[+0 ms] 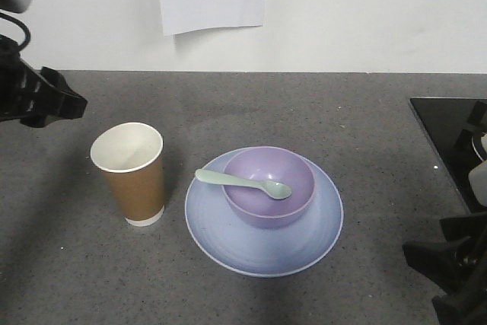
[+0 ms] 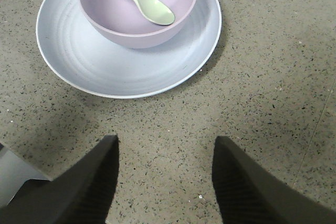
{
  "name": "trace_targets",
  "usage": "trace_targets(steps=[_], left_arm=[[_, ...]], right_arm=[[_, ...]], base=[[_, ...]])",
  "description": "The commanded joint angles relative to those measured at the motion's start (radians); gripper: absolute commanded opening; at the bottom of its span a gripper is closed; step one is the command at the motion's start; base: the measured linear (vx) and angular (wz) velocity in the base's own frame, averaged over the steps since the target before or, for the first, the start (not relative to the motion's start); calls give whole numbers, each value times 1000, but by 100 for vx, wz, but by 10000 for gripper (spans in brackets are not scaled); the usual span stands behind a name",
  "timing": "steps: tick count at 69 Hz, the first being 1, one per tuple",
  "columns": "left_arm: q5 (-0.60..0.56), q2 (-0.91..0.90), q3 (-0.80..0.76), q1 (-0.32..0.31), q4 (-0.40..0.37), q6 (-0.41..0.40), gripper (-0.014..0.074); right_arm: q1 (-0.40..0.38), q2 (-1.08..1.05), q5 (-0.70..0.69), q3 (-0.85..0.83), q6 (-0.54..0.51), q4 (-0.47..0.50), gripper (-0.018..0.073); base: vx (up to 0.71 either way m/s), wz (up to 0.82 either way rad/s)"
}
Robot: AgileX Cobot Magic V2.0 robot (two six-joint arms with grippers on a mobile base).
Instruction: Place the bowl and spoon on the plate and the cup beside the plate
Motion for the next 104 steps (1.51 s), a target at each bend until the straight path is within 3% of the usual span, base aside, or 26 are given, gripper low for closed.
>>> trace_targets(steps=[1, 15, 44, 51, 58, 66, 67, 69, 104], left_arm=[[-53, -85, 16, -3, -13, -9, 407], [-189, -239, 209, -3, -12, -8, 407], [-218, -430, 402, -3, -9, 0, 395], [-216, -434, 412, -3, -5, 1, 337], [-218, -434, 412, -3, -4, 1, 242], [-218, -434, 412, -3, -4, 1, 106], [-218, -433, 412, -3, -4, 1, 23], [-217, -433, 412, -3, -4, 1, -2], [-198, -433, 412, -3, -5, 0, -8]], right_arm=[[2, -2, -52, -24, -9, 0, 390], [2, -2, -52, -24, -9, 0, 390], [2, -2, -53, -24, -9, 1, 386], [2, -2, -52, -24, -9, -1, 341], [2, -2, -43, -24, -9, -1, 242], [2, -2, -22, -24, -12, -1, 106], [2, -2, -12, -24, -12, -1, 10], [2, -2, -10, -24, -12, -1, -15], [2, -2, -10, -24, -12, -1, -8]], base=[[0, 0], [0, 0], [0, 0], [0, 0], [0, 0], [0, 0], [0, 0], [0, 0], [0, 0]])
